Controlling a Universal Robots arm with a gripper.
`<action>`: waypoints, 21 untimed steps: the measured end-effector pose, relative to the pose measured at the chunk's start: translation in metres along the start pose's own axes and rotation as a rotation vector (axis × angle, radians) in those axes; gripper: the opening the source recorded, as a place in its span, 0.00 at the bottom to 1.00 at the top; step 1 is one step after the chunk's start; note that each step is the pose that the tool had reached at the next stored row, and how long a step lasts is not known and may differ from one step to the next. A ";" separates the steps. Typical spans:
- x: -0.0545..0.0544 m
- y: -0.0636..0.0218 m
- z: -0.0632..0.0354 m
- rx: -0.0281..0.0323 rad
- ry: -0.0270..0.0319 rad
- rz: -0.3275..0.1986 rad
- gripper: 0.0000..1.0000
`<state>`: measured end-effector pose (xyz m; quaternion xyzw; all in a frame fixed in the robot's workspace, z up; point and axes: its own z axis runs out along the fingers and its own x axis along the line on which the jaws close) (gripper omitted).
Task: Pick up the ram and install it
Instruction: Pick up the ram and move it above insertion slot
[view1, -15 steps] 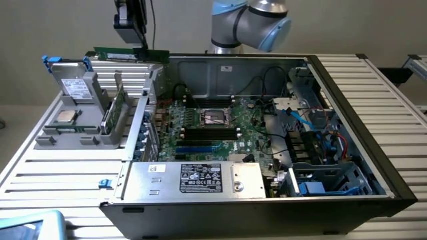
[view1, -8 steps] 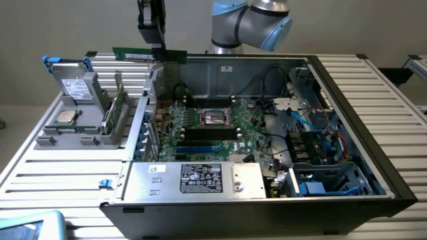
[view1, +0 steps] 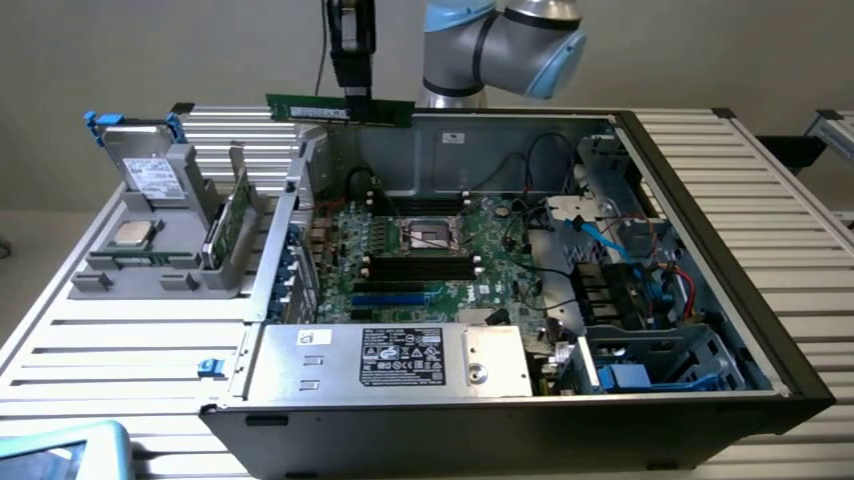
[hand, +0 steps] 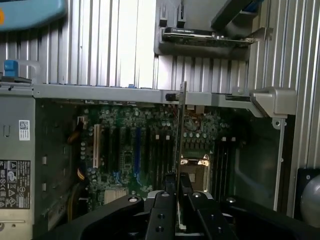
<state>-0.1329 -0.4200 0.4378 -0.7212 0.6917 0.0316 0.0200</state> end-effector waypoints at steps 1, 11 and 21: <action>0.000 -0.0045 0.0000 0.0000 0.0001 0.000 0.15; -0.014 -0.0339 0.0007 0.0267 0.0100 -0.002 0.15; -0.026 -0.0591 0.0013 0.0756 0.0202 -0.005 0.15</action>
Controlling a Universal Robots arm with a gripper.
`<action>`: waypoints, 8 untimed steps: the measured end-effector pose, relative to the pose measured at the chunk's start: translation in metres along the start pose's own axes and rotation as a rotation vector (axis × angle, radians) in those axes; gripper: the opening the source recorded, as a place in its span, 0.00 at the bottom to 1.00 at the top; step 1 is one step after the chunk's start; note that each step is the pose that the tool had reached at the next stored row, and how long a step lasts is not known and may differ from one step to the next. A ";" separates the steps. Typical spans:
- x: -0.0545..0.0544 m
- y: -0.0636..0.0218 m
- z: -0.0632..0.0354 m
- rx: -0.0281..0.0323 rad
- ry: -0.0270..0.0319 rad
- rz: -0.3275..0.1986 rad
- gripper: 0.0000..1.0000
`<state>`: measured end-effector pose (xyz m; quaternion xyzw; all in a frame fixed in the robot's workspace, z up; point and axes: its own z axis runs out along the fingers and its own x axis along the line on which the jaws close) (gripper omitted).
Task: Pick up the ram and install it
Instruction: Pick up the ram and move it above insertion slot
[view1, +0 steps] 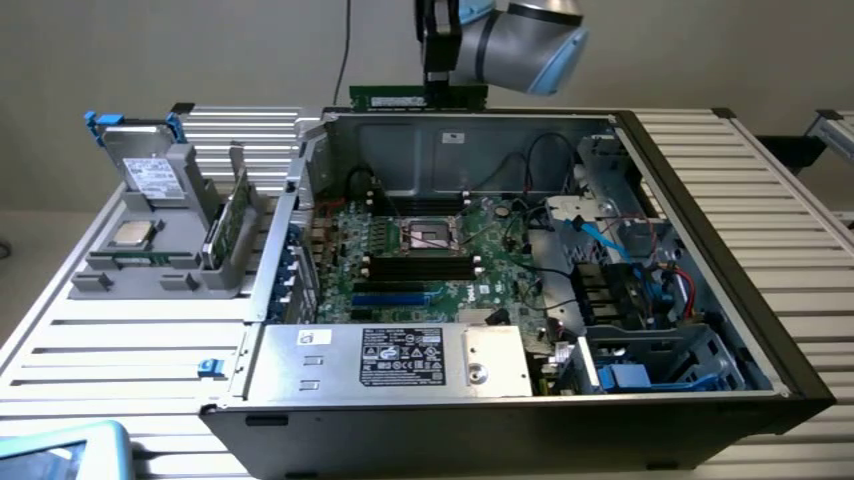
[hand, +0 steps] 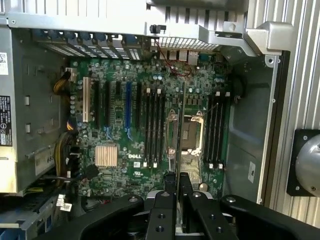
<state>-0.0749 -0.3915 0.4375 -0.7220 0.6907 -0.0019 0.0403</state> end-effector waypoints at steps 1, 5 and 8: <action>-0.001 -0.0022 0.0003 0.0025 0.0001 0.000 0.15; -0.005 -0.0056 0.0009 0.0051 0.0003 0.000 0.15; -0.005 -0.0056 0.0009 0.0052 0.0002 0.000 0.15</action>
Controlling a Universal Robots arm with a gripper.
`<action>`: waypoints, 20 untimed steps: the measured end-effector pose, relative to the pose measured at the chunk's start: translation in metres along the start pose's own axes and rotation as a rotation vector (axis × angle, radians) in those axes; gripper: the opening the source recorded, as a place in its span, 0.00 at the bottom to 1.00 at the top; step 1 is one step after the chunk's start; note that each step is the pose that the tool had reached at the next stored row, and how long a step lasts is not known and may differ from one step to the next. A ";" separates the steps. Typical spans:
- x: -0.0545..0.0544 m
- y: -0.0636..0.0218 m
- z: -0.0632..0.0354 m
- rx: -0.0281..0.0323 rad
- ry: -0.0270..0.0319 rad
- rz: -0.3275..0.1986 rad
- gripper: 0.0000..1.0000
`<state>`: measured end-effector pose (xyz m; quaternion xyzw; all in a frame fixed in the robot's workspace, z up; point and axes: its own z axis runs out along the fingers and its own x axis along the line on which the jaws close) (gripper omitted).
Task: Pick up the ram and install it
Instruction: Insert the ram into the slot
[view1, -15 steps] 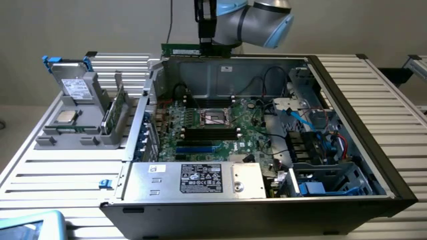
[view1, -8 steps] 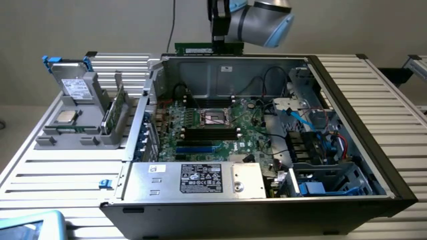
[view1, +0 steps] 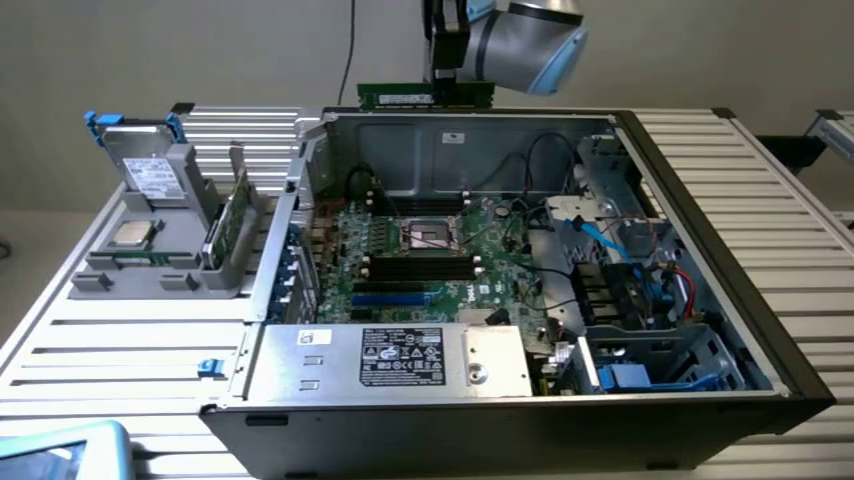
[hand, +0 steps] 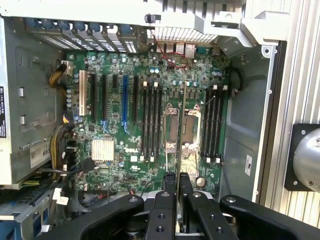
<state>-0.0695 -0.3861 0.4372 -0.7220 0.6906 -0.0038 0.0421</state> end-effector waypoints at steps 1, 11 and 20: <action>0.000 0.0000 0.0000 0.0000 0.0000 0.000 0.15; 0.000 0.0001 0.0002 -0.0002 0.0012 0.000 0.15; 0.001 0.0004 0.0049 -0.0009 0.0148 -0.001 0.15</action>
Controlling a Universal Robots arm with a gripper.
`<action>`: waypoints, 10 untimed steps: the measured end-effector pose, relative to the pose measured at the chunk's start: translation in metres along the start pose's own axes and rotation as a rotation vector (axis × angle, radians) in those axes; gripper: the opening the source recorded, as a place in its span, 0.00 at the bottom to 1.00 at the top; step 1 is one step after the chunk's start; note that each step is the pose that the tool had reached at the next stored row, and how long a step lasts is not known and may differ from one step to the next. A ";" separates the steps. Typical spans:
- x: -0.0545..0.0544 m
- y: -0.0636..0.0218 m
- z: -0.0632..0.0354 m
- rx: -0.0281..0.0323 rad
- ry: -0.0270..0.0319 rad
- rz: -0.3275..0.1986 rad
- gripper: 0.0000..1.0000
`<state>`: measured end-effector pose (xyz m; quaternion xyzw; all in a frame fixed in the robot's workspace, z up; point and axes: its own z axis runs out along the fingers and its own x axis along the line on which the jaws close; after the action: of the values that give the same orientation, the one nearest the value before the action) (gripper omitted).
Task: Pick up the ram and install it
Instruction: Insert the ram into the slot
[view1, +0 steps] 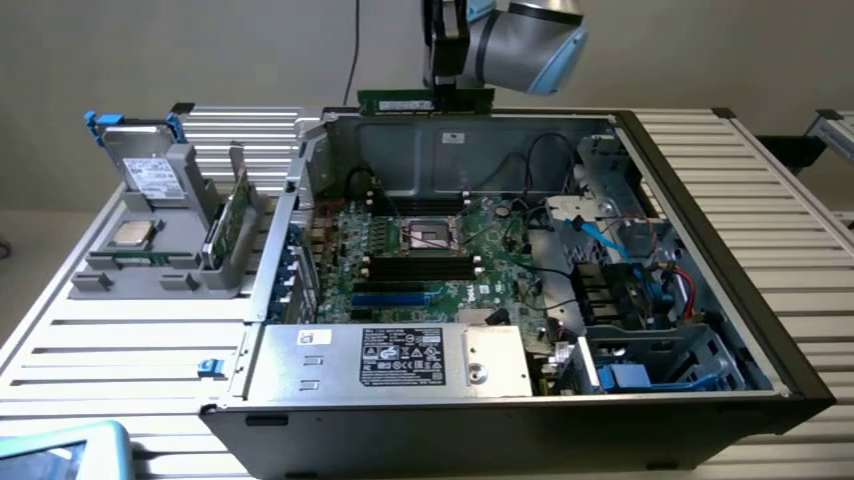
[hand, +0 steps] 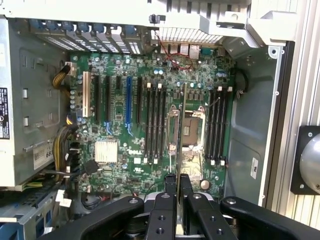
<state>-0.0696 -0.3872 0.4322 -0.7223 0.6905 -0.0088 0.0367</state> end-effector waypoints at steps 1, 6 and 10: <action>0.000 0.0000 0.0009 -0.0001 0.0001 0.000 0.15; 0.003 0.0008 0.0096 -0.0001 0.0001 0.000 0.15; 0.003 0.0012 0.0167 -0.0001 0.0000 0.000 0.15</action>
<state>-0.0695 -0.3898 0.4154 -0.7223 0.6905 -0.0088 0.0366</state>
